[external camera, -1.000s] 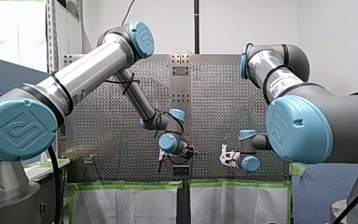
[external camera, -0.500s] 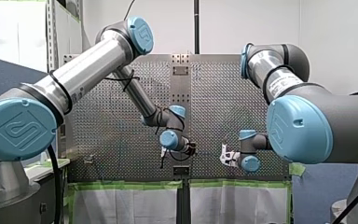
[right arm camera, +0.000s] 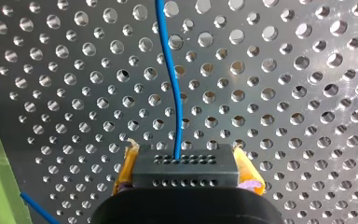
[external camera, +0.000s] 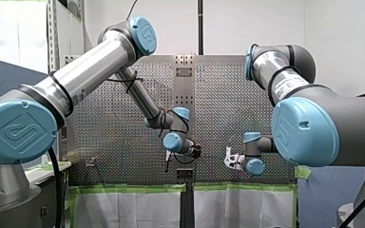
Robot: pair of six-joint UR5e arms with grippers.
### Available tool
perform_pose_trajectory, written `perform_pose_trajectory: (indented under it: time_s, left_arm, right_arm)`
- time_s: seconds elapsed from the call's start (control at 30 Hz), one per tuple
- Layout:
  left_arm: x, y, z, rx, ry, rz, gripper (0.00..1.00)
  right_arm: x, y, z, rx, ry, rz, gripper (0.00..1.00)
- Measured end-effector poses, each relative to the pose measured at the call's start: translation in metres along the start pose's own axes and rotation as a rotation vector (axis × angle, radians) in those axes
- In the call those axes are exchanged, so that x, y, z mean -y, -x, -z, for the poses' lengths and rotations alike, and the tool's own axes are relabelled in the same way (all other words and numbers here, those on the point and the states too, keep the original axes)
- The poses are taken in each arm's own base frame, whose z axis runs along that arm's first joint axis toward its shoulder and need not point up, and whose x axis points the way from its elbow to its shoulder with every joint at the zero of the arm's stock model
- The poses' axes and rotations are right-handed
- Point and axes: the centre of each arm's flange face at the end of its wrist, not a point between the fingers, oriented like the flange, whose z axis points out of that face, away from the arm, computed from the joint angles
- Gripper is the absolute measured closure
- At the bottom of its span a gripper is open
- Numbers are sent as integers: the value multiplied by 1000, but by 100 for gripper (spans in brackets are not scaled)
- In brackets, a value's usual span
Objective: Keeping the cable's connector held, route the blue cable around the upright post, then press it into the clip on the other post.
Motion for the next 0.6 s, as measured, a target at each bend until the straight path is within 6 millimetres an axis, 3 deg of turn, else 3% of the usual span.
perform_pose_trajectory:
  time_s: [0.3,0.6]
  left_arm:
    - [8,-1,3,0,-7,-13,0]
    - [51,15,41,66,-29,-7,0]
  right_arm:
    - [0,0,0,0,-1,0,100]
    - [-4,0,0,2,3,-1,100]
